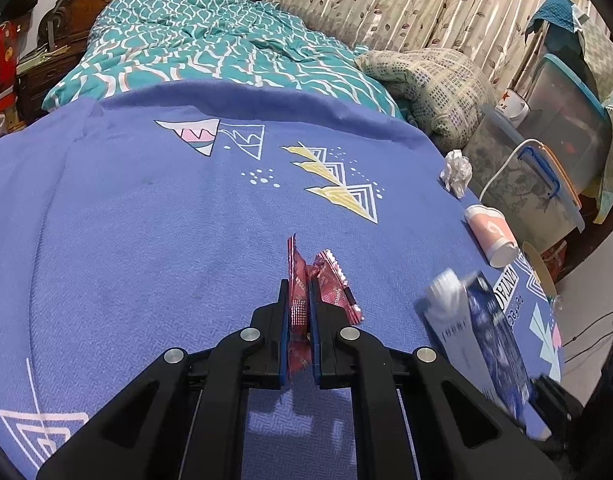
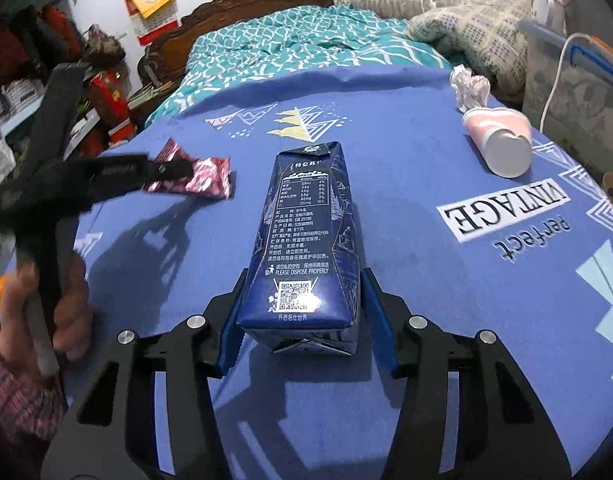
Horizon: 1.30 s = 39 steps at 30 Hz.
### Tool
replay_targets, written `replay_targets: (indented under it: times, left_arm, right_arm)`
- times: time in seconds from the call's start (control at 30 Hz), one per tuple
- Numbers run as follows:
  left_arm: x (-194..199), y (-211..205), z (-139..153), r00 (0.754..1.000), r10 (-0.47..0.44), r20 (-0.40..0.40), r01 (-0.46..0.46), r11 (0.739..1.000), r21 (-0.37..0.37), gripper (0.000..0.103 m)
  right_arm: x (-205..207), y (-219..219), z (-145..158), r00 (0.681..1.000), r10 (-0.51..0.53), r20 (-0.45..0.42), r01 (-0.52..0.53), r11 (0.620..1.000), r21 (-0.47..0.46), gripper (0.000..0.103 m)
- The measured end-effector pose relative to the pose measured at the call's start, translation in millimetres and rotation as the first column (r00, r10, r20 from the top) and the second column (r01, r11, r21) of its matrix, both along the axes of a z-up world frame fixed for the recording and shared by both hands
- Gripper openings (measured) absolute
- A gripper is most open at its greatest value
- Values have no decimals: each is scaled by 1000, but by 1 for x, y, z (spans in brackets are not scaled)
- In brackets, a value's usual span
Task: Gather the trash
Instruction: 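Lift the blue-white carton with the right gripper while the left holds the wrapper, then carry the carton and wrapper to the beige bin and open both grippers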
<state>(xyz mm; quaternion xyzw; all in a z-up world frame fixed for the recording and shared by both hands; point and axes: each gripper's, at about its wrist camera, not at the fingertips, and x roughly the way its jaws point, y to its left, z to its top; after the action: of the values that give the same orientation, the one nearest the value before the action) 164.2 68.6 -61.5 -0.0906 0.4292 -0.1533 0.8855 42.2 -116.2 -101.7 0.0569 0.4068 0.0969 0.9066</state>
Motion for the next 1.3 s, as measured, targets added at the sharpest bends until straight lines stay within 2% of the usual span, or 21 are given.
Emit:
replay_targets:
  times: [0.23, 0.63, 0.8, 0.93, 1.03, 1.1, 1.3]
  left_arm:
    - [-2, 0, 1, 1000, 2, 11, -2, 1000, 0, 7]
    - [-10, -8, 7, 998, -18, 64, 15, 999, 42, 7]
    - [-14, -15, 10, 995, -43, 89, 38, 997, 63, 7]
    - [-20, -28, 13, 990, -98, 97, 91, 993, 78, 7]
    - [-29, -47, 13, 984, -162, 69, 161, 987, 32, 7]
    - [-36, -65, 14, 976, -209, 61, 207, 978, 34, 7]
    - [-55, -148, 14, 920, -391, 21, 390, 920, 34, 7]
  right_arm:
    - [-30, -11, 5, 999, 5, 34, -3, 999, -37, 54]
    - [-66, -58, 17, 992, -90, 84, 92, 996, -15, 53]
    - [-89, -88, 18, 981, -168, 94, 168, 986, 8, 53]
    - [-102, -112, 14, 969, -231, 89, 231, 973, 15, 53]
    - [-111, -132, 14, 953, -287, 96, 286, 958, 26, 53]
    - [-115, -147, 13, 940, -328, 99, 325, 945, 41, 53]
    - [-126, -187, 11, 901, -421, 109, 414, 907, 80, 53]
